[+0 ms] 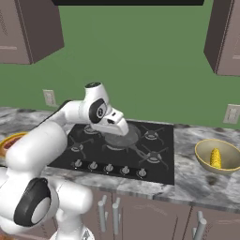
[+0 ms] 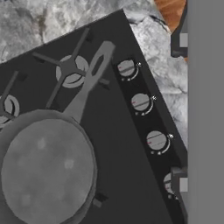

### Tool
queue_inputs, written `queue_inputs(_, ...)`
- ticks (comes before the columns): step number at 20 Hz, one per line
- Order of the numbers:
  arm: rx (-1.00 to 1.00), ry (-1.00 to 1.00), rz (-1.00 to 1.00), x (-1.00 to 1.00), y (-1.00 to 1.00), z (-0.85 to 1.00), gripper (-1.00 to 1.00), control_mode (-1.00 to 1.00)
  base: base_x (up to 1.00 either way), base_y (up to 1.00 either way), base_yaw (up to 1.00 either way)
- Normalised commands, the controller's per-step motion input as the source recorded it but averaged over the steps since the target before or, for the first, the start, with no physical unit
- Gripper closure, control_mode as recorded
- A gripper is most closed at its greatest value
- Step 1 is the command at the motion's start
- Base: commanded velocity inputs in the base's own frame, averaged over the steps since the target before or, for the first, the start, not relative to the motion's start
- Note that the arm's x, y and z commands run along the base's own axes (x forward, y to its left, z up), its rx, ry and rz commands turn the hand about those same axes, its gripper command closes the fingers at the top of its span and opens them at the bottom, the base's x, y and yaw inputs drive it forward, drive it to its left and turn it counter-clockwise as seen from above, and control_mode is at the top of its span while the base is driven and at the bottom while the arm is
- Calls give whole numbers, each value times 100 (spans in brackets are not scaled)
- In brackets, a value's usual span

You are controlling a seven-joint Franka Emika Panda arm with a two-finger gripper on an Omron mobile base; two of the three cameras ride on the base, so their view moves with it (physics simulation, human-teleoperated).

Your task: Place the steak on the plate and place the corn on the same plate.

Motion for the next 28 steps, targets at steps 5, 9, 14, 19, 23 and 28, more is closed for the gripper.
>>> queue_inputs(5,-1,-11,5,3,-100,34,-100,-100,0,0,0)
queue_inputs(9,0,-10,14,-13,-100,28,-100,-100,0,0,0)
queue_inputs(14,0,0,3,-1,-100,27,-100,-100,0,0,0)
queue_inputs(19,-1,0,0,-2,-98,20,-100,-100,0,0,0)
queue_inputs(23,0,0,-2,0,-79,-3,-100,-100,0,0,0)
queue_inputs(28,5,-1,1,4,-69,-1,-100,-100,0,0,0)
